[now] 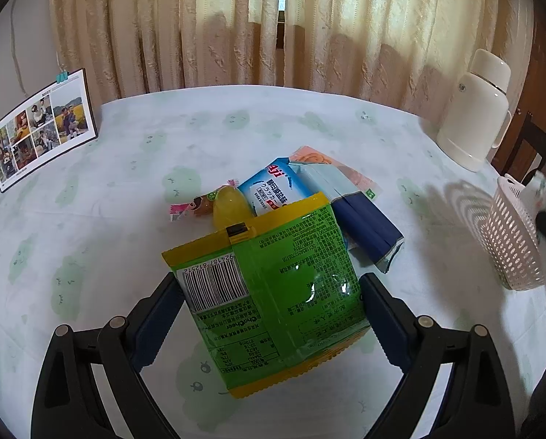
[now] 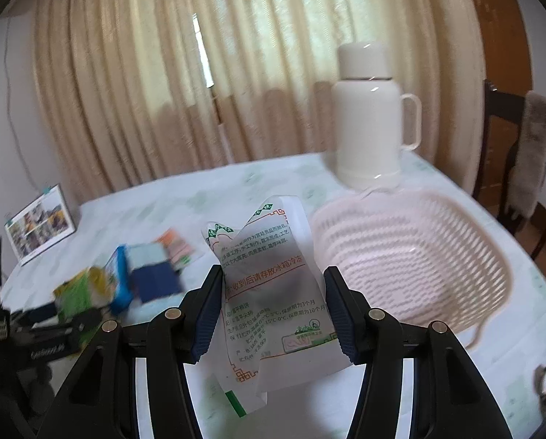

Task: Organize snacks
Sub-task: 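Carry the wet-wipe pack into the pink basket and open the right gripper, then carry the green snack bag with the left gripper and drop it into the basket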

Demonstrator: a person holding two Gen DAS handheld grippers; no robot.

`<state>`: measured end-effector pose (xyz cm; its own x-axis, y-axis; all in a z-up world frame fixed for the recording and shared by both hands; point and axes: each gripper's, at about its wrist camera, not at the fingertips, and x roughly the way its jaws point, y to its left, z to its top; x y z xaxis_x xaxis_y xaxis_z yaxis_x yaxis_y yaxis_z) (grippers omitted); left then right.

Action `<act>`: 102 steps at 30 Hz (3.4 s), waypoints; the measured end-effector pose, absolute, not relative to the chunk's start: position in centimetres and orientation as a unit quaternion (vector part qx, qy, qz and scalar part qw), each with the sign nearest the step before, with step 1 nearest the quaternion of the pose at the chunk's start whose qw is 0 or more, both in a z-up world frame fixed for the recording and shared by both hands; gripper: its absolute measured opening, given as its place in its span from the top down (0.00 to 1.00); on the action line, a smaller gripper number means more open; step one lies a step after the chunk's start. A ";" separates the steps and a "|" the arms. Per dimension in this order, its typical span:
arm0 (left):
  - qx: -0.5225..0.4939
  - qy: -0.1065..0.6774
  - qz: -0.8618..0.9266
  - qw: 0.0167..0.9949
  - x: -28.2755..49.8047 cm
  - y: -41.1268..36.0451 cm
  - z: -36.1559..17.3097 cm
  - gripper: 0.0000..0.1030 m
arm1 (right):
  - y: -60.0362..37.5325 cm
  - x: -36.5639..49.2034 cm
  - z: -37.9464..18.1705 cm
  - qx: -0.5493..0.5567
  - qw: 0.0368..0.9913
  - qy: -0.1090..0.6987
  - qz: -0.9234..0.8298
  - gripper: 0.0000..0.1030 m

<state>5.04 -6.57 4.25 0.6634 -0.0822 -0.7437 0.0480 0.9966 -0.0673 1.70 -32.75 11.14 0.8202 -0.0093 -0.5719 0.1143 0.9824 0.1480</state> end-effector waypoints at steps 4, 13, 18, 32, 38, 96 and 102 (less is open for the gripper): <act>-0.020 0.412 -0.037 0.910 5.1 -6.6 4.1 0.10 | -35.3 2.4 11.6 0.097 0.950 0.291 -0.065 0.46; -0.015 0.416 -0.038 0.909 5.3 -6.9 3.7 0.10 | -39.3 4.0 10.5 0.110 0.939 0.301 -0.126 0.46; -0.012 0.417 -0.037 0.908 5.2 -7.1 3.6 0.10 | -40.9 4.6 9.2 0.123 0.929 0.316 -0.147 0.43; 0.007 0.410 -0.048 0.911 4.8 -9.6 4.9 0.09 | -41.8 3.7 9.5 0.129 0.930 0.301 -0.165 0.29; 0.049 0.387 -0.089 0.916 4.7 -14.7 6.9 0.09 | -42.2 2.8 10.5 0.128 0.932 0.285 -0.183 0.29; 0.099 0.342 -0.238 0.904 6.5 -31.5 9.2 0.07 | -44.9 -0.6 13.7 0.129 0.920 0.220 -0.298 0.28; 0.103 0.333 -0.217 0.912 6.0 -30.3 9.5 0.07 | -44.6 -0.5 13.8 0.122 0.925 0.218 -0.286 0.28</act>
